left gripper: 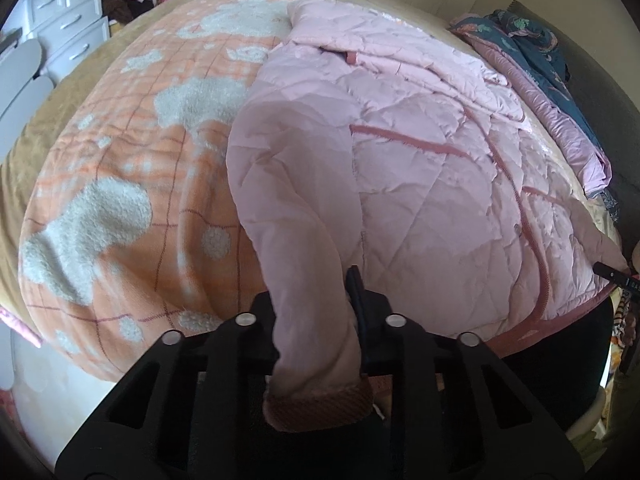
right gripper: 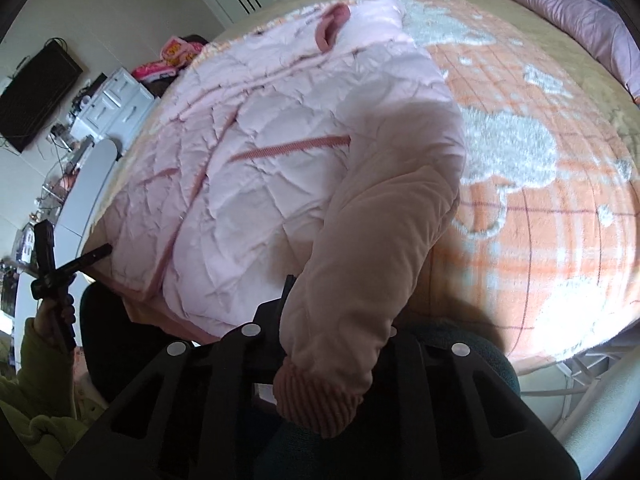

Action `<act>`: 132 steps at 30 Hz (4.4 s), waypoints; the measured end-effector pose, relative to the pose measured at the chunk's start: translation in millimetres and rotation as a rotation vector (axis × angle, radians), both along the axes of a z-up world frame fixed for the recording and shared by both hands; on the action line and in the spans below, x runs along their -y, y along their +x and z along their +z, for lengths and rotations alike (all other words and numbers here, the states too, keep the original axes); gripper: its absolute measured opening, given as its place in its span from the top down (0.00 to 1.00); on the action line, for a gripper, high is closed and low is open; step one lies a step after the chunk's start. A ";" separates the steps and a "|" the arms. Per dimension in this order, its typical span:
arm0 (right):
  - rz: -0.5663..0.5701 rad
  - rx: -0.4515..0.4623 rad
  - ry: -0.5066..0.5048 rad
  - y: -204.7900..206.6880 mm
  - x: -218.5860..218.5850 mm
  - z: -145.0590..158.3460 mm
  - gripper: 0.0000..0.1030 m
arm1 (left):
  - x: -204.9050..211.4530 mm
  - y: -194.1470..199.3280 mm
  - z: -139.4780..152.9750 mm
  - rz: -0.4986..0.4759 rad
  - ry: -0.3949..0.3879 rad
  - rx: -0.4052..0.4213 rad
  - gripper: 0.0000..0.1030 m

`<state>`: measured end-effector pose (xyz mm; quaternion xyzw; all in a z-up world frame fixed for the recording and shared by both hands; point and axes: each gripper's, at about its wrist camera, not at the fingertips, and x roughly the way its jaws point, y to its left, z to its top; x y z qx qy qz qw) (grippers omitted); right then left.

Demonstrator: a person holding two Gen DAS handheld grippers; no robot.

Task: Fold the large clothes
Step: 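Lift the hem with both tools and fold it toward the collar, then lower the hem onto the collar and open both tools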

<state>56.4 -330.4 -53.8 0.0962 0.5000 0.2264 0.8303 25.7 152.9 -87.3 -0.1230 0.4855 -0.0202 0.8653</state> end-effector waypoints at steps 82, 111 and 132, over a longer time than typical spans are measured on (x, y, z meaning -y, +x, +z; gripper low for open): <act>-0.277 0.295 0.358 245.2 19.5 148.1 0.85 | -6.8 218.6 177.6 0.145 0.092 0.420 0.87; -0.316 0.273 0.488 320.3 26.0 103.0 0.24 | 0.3 306.1 144.9 0.164 0.149 0.376 0.87; -0.160 0.312 -0.031 291.8 -67.3 16.7 0.11 | 18.1 316.5 141.2 0.141 0.113 0.399 0.37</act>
